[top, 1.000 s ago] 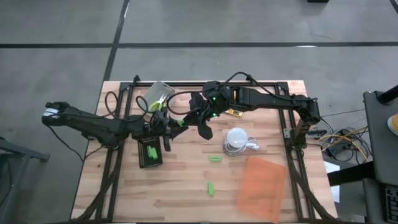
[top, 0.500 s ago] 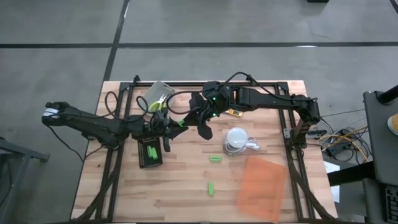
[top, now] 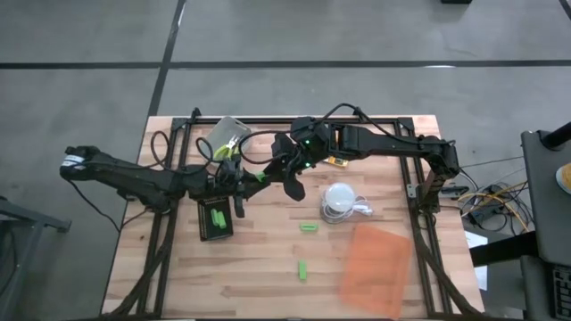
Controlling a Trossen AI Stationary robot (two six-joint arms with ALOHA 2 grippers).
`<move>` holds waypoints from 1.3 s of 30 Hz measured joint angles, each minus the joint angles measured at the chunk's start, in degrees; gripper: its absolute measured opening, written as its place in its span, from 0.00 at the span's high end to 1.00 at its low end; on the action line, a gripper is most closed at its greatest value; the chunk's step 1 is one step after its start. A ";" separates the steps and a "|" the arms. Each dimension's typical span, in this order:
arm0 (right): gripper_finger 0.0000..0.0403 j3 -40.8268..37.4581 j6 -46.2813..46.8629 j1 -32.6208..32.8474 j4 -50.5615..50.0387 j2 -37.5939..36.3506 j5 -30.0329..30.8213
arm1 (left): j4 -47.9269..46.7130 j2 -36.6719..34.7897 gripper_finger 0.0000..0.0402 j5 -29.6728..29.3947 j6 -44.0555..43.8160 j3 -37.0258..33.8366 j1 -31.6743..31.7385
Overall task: Pick & Place School Supplies
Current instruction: Put the green eraser into the black bin
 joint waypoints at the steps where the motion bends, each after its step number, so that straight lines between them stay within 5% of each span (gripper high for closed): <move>1: 0.77 0.00 0.00 0.00 -0.01 0.00 -0.02 | 0.00 0.00 0.88 -0.03 0.00 0.00 0.01; 18: 0.49 0.00 -0.02 0.04 -0.06 0.00 -0.14 | 0.31 0.00 0.87 -0.40 -0.02 -0.07 0.04; 39: 0.42 0.00 1.48 -0.15 -1.36 -0.27 0.23 | 0.16 -0.18 0.87 -0.64 0.02 -0.07 0.02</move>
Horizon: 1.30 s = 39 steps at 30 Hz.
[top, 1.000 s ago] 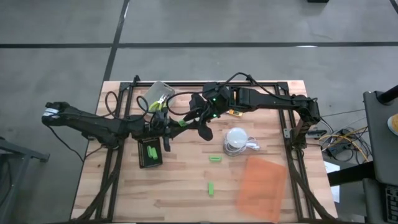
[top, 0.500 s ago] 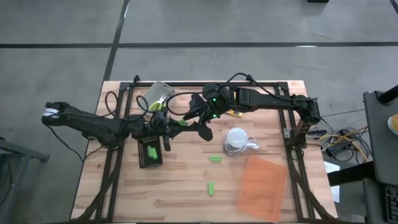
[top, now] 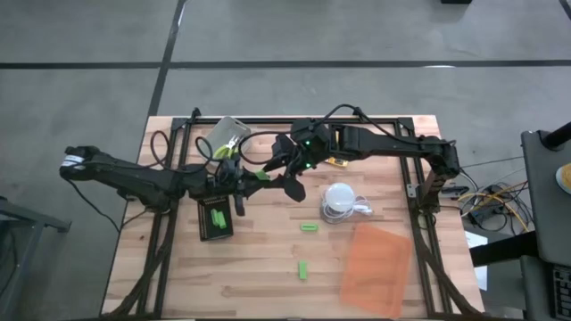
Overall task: Pick & Place School Supplies
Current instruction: Put the green eraser into the black bin
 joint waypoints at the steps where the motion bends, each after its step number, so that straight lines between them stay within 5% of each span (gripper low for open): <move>1: 0.42 0.01 -0.16 -0.01 -1.09 -0.16 0.00 | 0.00 -0.15 0.87 0.00 0.12 0.00 0.00; 15: 0.42 0.00 -2.19 -1.86 -11.52 -7.12 0.00 | -1.65 -2.05 0.87 0.07 0.18 0.00 -0.02; 22: 0.42 -2.25 -4.91 -1.86 -12.28 -12.83 0.00 | -10.23 -3.71 0.87 -0.47 -2.92 0.00 -0.02; 39: 0.42 -24.30 -3.34 -1.89 0.67 -27.00 2.10 | -45.78 -18.25 0.89 -2.34 -50.87 0.02 -3.53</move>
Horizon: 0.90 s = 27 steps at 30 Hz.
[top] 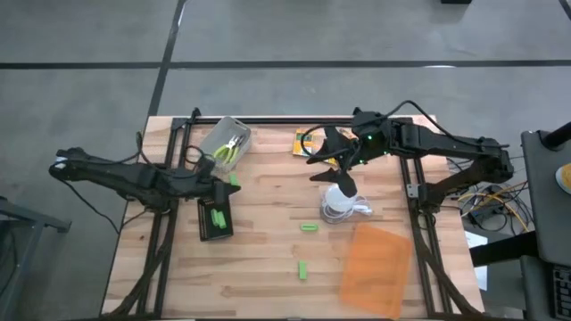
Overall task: Pick & Place School Supplies
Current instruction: Put the green eraser into the black bin
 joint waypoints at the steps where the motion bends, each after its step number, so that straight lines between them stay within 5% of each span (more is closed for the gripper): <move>1: 0.42 -1.18 0.51 0.00 0.76 -0.47 0.03 | -1.25 -0.62 0.89 0.00 -2.09 0.00 -0.56; 7: 0.42 -5.94 2.17 -0.03 2.86 -2.01 2.78 | -19.25 -0.41 0.89 5.90 -15.70 5.04 -3.59; 16: 0.42 -8.52 2.17 -1.06 4.72 -2.02 4.22 | -46.84 9.65 0.89 12.81 -30.41 17.47 -6.22; 20: 0.42 -8.57 2.13 -2.20 4.99 -2.00 4.42 | -45.86 14.98 0.89 13.77 -33.86 17.70 -6.24; 27: 0.42 -8.57 1.83 -3.30 5.11 -2.00 4.42 | -43.01 26.32 0.89 24.37 -31.56 16.44 -6.54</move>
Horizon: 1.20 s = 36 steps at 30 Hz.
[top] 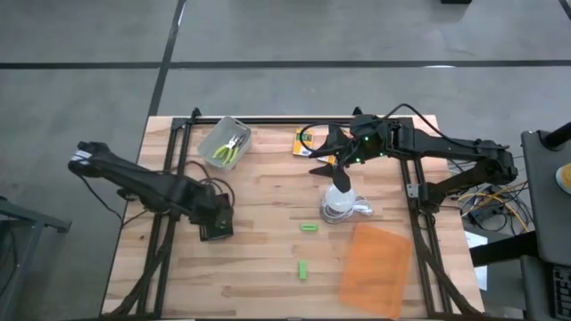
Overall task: Pick & Place School Supplies
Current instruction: Put the green eraser into the black bin
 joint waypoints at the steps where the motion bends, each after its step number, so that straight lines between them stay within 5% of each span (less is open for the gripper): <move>1: 0.42 0.00 -0.35 0.00 0.00 0.00 -0.02 | -0.01 1.26 0.89 0.35 0.64 0.00 0.00; 14: 0.42 0.00 -0.61 0.04 0.05 0.00 -0.02 | 0.58 10.35 0.87 1.29 10.29 -0.89 0.20; 24: 0.42 0.00 -0.61 0.04 0.07 0.02 -0.04 | 13.75 10.89 0.86 1.37 10.82 -7.29 0.20; 36: 0.42 0.00 -0.62 0.04 0.04 0.02 -0.04 | 14.47 10.87 0.82 3.90 10.46 -7.72 0.20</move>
